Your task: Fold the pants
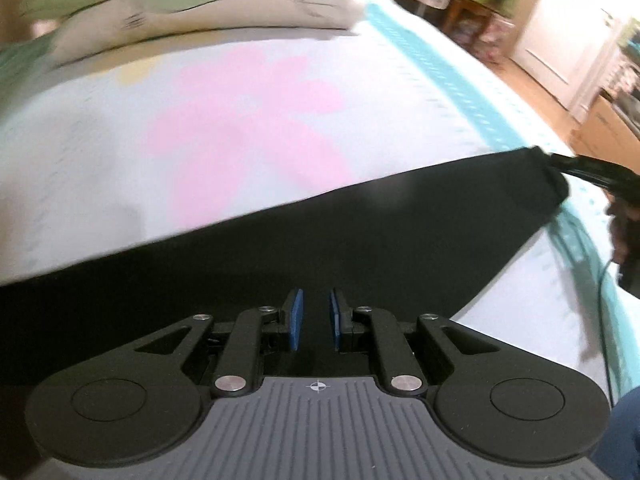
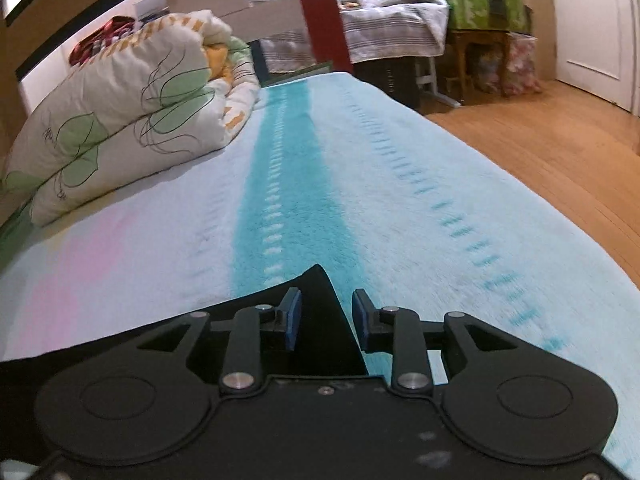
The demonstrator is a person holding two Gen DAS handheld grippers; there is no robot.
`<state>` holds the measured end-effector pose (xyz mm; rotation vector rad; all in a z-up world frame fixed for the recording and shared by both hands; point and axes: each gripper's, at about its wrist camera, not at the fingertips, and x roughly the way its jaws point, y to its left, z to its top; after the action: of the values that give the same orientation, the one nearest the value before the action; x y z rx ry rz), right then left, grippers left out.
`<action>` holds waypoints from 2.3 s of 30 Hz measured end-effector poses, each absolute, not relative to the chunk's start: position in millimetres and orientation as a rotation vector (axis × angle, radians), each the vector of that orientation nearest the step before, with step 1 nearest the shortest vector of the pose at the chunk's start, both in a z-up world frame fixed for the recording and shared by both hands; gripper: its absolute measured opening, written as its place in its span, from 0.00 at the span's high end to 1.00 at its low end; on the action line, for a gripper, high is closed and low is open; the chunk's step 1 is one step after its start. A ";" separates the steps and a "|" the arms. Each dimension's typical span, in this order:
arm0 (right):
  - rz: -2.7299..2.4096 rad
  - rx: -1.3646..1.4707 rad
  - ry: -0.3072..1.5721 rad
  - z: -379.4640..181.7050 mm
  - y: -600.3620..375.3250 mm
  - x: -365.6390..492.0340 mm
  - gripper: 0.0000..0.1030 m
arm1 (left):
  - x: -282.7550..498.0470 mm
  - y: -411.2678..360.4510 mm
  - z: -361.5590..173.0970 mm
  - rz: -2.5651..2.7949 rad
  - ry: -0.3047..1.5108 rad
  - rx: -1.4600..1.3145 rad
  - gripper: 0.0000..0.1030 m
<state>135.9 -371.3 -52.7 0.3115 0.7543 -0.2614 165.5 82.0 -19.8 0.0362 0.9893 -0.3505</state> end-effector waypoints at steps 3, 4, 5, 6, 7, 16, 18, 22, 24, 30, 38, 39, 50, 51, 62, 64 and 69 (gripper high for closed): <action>-0.229 0.304 0.751 -61.0 -375.5 145.0 0.70 | 169.7 53.4 -26.8 -0.384 0.979 0.053 0.86; -0.217 0.302 0.746 -61.5 -375.0 145.3 0.70 | 172.2 45.9 -28.3 -0.391 0.982 0.048 0.86; -0.203 0.296 0.737 -62.9 -374.8 146.2 0.71 | 175.1 36.4 -26.8 -0.398 0.987 0.040 0.86; -0.190 0.284 0.726 -62.8 -373.8 146.1 0.78 | 177.2 31.5 -29.1 -0.407 0.991 0.029 0.86; -0.180 0.269 0.710 -62.4 -371.5 145.1 0.88 | 177.0 26.1 -28.8 -0.410 0.991 0.025 0.86; -0.183 0.223 0.617 -60.5 -366.2 154.4 0.93 | 189.8 -10.6 -29.5 -0.399 0.936 0.022 0.86; -0.203 0.241 0.615 -63.9 -372.9 161.3 0.99 | 192.9 -15.2 -29.7 -0.398 0.929 0.015 0.86; -0.248 0.255 0.647 -73.9 -383.8 169.0 0.99 | 197.9 -26.1 -32.5 -0.400 0.924 0.016 0.86; -0.222 0.309 0.641 -72.2 -390.8 164.1 0.92 | 199.3 -32.1 -35.7 -0.415 0.935 0.037 0.86; -0.102 0.330 0.726 -66.9 -396.1 154.0 0.65 | 204.1 -42.3 -50.6 -0.433 0.968 0.058 0.86; 0.010 0.211 0.715 -63.4 -376.4 151.2 0.95 | 204.8 -38.1 -47.1 -0.410 0.971 0.019 0.86; 0.019 0.194 0.695 -60.6 -371.5 149.1 0.96 | 203.1 -37.3 -45.0 -0.396 0.956 0.014 0.86; -0.144 0.202 0.663 -69.3 -385.7 164.1 0.97 | 199.1 -48.0 -35.1 -0.371 0.850 0.031 0.85; -0.150 0.216 0.668 -71.3 -388.7 162.7 0.98 | 199.7 -47.9 -36.4 -0.376 0.854 0.031 0.85; -0.209 0.495 0.720 -59.9 -428.9 130.6 0.62 | 222.4 -45.1 -53.2 -0.357 0.976 -0.018 0.85; -0.178 0.582 0.760 -55.9 -433.7 121.8 0.61 | 221.7 -46.4 -53.2 -0.357 0.974 -0.005 0.85; -0.166 0.761 0.863 -58.8 -437.3 99.1 0.59 | 220.0 -50.0 -53.6 -0.351 0.977 0.013 0.85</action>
<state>99.1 -437.3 -58.8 0.7611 0.8626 -0.1657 220.0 -50.0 -53.6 0.0131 0.9769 -0.3510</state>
